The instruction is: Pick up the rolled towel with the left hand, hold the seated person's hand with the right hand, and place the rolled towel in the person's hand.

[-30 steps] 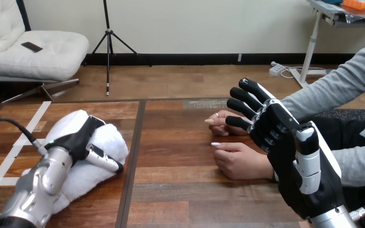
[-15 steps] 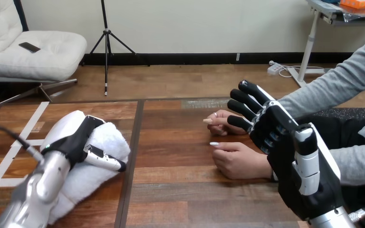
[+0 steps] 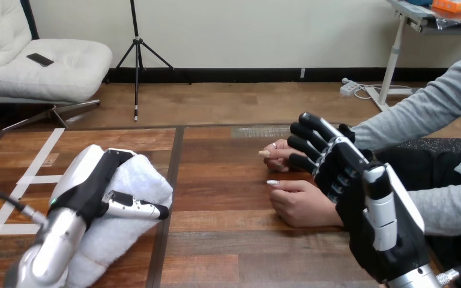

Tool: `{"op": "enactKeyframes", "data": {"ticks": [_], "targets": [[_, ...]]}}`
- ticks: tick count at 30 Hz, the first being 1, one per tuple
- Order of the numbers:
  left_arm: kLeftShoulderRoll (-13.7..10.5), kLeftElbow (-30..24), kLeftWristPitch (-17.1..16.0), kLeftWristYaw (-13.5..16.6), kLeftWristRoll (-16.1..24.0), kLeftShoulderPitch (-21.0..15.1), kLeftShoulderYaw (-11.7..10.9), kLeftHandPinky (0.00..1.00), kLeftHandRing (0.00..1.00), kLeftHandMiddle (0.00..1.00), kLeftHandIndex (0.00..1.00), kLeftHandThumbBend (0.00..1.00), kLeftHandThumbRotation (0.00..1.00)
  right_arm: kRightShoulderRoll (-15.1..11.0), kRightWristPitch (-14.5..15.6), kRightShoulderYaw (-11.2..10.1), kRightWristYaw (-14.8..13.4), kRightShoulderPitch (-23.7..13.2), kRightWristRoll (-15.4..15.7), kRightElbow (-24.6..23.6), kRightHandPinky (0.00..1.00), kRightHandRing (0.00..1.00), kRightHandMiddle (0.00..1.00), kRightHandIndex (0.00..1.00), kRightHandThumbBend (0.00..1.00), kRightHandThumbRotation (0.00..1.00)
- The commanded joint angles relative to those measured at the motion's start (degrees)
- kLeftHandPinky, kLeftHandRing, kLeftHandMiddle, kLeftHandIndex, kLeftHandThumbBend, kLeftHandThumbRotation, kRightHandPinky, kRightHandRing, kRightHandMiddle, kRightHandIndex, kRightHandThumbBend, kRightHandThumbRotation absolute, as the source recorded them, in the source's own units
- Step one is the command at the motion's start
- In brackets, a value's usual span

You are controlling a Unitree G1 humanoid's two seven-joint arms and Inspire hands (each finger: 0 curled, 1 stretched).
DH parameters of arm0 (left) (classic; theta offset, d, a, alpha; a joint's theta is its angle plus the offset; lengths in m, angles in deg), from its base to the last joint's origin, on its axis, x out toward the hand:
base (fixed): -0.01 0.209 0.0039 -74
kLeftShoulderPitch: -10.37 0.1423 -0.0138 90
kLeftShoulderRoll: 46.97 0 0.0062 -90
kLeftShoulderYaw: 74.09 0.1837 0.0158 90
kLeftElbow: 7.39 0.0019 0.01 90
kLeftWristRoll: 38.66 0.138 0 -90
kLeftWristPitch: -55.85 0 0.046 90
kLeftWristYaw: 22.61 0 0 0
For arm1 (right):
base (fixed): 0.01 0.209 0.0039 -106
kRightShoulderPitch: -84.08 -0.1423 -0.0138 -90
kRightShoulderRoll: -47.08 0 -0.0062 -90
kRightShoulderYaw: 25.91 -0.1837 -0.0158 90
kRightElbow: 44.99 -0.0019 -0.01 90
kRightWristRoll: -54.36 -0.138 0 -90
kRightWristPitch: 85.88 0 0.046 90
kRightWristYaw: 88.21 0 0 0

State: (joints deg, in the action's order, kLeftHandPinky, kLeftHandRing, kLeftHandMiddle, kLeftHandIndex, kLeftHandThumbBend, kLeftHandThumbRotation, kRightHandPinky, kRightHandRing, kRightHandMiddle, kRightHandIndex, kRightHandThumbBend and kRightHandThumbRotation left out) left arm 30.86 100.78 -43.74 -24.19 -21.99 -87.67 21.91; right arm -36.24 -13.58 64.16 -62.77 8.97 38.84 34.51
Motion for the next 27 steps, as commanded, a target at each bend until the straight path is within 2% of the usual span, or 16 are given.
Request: {"op": "enactKeyframes", "data": {"ticks": [1,15,22,27], "targets": [[2.74,-15.17,-4.41,1.88,-6.25,1.40,-6.27,0.26,0.31,0.38,0.43,0.65,0.00,-1.72,-0.09,-0.93,-0.33,-6.87,2.05,2.48,0.90,0.92,0.93,0.92,0.84,0.99],[4.74,-20.51,-5.82,1.19,-10.65,4.17,-8.18,0.25,0.31,0.38,0.42,0.62,0.00,-3.27,-3.98,-2.86,-0.03,-10.92,4.82,8.74,0.87,0.90,0.92,0.91,0.85,0.98],[6.30,-23.42,-6.04,0.34,-13.90,5.37,-9.38,0.26,0.31,0.38,0.42,0.62,0.00,-4.72,-8.13,-3.76,-2.15,-13.65,8.82,13.10,0.81,0.87,0.89,0.89,0.86,0.98],[7.38,-23.97,-7.98,-0.21,-16.37,5.71,-10.14,0.26,0.32,0.38,0.42,0.60,0.00,-5.39,-8.97,-4.21,-2.62,-15.18,9.29,15.23,0.77,0.85,0.88,0.87,0.85,0.97]]}}
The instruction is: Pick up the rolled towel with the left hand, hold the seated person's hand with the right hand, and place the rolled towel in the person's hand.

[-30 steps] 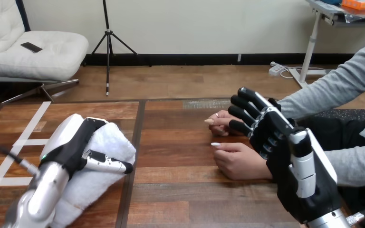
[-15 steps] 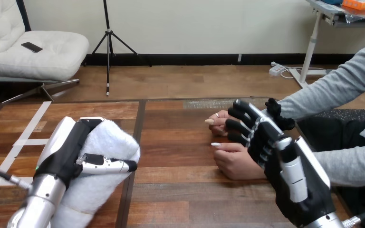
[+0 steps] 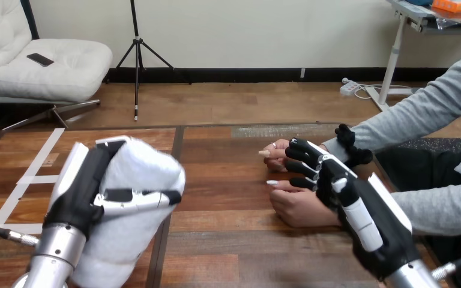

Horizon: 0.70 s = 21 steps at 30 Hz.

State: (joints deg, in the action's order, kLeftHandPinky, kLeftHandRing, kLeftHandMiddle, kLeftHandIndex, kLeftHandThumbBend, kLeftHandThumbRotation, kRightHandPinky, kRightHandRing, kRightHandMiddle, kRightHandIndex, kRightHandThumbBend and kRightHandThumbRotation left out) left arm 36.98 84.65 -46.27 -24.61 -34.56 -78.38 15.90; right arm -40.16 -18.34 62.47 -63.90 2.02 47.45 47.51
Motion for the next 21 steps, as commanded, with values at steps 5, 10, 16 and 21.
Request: {"op": "enactKeyframes", "data": {"ticks": [5,10,16,21], "targets": [[2.07,-8.12,-8.15,1.15,-3.43,-3.29,-5.02,0.26,0.31,0.37,0.41,0.60,0.00,-2.49,-5.11,-2.96,-1.55,-9.91,1.16,4.29,0.76,0.85,0.87,0.86,0.83,0.95],[3.09,-8.30,-9.73,1.29,-4.00,-3.02,-5.96,0.26,0.31,0.37,0.41,0.60,0.00,-3.09,-5.90,-3.34,-2.21,-11.32,1.74,6.00,0.76,0.84,0.87,0.86,0.83,0.92],[3.96,-8.59,-10.98,0.80,-4.95,-2.71,-6.68,0.27,0.32,0.38,0.41,0.60,0.00,-3.65,-4.87,-3.54,-2.02,-12.43,0.57,6.71,0.78,0.86,0.88,0.86,0.89,0.83],[4.60,-8.48,-11.68,0.38,-5.60,-2.64,-6.95,0.27,0.32,0.38,0.41,0.60,0.00,-3.83,-4.68,-3.92,-1.65,-13.45,0.23,7.47,0.80,0.87,0.88,0.86,0.92,0.79]]}}
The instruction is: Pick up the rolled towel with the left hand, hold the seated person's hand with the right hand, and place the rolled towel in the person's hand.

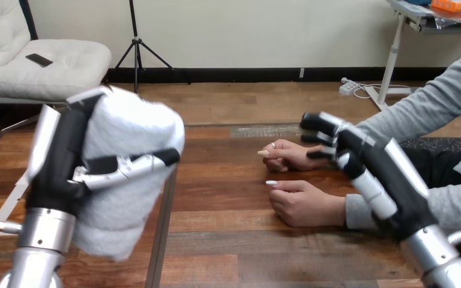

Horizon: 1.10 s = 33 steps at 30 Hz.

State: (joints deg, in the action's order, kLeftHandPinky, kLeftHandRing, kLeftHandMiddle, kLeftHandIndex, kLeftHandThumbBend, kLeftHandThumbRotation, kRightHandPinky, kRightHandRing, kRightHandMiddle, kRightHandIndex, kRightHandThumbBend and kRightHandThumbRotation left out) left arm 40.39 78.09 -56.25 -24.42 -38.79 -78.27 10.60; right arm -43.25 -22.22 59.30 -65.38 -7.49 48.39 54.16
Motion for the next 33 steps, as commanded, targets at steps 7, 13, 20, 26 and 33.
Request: {"op": "enactKeyframes", "data": {"ticks": [7,13,20,26,33], "targets": [[1.74,-2.41,-1.51,-0.40,-1.87,-2.43,-1.84,0.28,0.32,0.38,0.41,0.60,0.00,-1.67,-1.26,-1.18,-0.21,-5.74,0.12,2.78,0.83,0.88,0.89,0.87,0.94,0.75],[2.02,-2.43,-1.23,-0.82,-1.85,-2.57,-1.97,0.27,0.32,0.38,0.41,0.59,0.00,-3.26,-4.18,-1.37,-1.14,-7.70,3.15,5.90,0.83,0.88,0.89,0.87,0.90,0.76],[2.13,-2.05,-0.61,-1.10,-1.57,-2.79,-2.11,0.26,0.31,0.38,0.40,0.60,0.00,-4.85,-5.98,-1.41,-1.23,-10.19,4.99,9.88,0.83,0.88,0.89,0.88,0.85,0.76],[2.14,-2.02,-0.20,-1.39,-1.57,-2.79,-2.02,0.27,0.31,0.38,0.41,0.60,0.00,-6.89,-8.01,-0.90,-2.38,-12.42,8.24,13.72,0.84,0.89,0.89,0.89,0.83,0.74],[2.20,-1.99,0.17,-1.93,-1.90,-2.80,-1.79,0.27,0.31,0.37,0.41,0.61,0.00,-8.80,-9.40,-0.08,-3.42,-15.12,11.30,18.41,0.82,0.88,0.89,0.89,0.84,0.70]]}}
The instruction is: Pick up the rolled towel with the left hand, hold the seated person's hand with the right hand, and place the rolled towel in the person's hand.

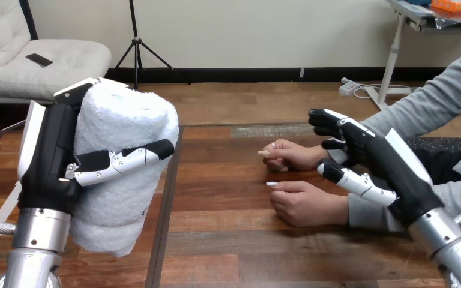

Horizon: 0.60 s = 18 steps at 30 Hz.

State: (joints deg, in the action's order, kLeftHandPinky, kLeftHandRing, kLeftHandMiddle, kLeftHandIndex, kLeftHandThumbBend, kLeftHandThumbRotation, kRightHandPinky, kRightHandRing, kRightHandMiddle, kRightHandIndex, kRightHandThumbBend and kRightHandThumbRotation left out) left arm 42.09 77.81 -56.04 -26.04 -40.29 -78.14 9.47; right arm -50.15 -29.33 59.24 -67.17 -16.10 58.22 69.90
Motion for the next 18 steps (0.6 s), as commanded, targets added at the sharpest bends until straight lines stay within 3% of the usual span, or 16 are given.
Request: {"op": "enactKeyframes", "data": {"ticks": [1,15,18], "targets": [[0.42,-1.61,-0.07,-0.46,-0.35,-2.98,-0.62,0.27,0.31,0.37,0.41,0.61,0.00,-2.33,-2.58,0.21,-1.78,-7.11,2.11,3.81,0.82,0.88,0.89,0.89,0.84,0.69],[0.73,-1.78,1.07,-2.09,-1.37,-3.04,-0.56,0.26,0.30,0.37,0.40,0.60,0.00,-5.76,-6.38,2.71,-3.36,-13.15,7.99,16.00,0.76,0.84,0.88,0.89,0.82,0.63],[0.77,-1.60,1.04,-2.19,-1.27,-3.09,-0.69,0.26,0.30,0.37,0.41,0.60,0.00,-6.44,-6.00,3.42,-3.77,-14.17,9.26,17.88,0.75,0.84,0.88,0.89,0.83,0.63]]}}
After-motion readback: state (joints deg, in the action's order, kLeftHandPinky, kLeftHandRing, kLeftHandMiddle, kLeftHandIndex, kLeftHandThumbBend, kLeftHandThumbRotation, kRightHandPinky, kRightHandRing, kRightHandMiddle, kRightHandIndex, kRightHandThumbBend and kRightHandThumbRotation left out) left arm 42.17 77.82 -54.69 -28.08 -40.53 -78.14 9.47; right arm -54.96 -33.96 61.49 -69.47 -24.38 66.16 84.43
